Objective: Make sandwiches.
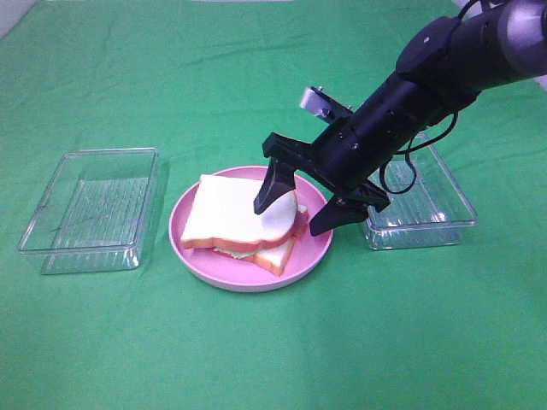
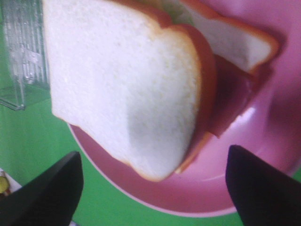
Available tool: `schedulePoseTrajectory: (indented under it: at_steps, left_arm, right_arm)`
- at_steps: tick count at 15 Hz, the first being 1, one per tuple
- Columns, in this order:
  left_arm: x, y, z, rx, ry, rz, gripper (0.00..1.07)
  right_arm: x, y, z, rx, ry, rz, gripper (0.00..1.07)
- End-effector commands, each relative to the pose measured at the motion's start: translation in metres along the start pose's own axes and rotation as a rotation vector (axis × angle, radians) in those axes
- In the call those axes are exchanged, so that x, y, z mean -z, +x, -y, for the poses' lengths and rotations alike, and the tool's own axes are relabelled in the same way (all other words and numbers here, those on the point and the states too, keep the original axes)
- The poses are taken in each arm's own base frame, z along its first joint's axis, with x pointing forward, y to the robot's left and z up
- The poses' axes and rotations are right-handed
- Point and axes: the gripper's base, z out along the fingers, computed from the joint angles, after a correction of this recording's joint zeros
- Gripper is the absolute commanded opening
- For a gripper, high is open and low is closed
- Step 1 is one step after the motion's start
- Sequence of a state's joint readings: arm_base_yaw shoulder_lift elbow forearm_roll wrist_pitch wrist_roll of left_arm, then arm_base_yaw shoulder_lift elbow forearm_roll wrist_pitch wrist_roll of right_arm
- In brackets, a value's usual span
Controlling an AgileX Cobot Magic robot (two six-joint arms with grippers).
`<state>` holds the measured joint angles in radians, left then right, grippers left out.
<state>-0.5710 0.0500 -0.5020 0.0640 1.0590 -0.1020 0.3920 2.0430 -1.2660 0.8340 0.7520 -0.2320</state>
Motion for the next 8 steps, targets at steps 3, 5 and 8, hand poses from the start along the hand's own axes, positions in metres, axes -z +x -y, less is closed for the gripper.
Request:
schedulePoseTrajectory:
  at_steps: [3,5,8]
  left_arm:
    - [0.001,-0.001,0.0,0.0,0.005,0.016,0.74]
    - [0.001,-0.001,0.0,0.0,0.005,0.016,0.74]
    - [0.001,-0.001,0.0,0.0,0.005,0.016,0.74]
  right_arm:
    - [0.042,0.012,-0.004,0.126,0.229,0.014,0.78]
    - [0.071,0.024,-0.009,0.179,0.338,0.01,0.78]
    - [0.12,0.059,-0.017,0.247,0.435,0.063,0.78]
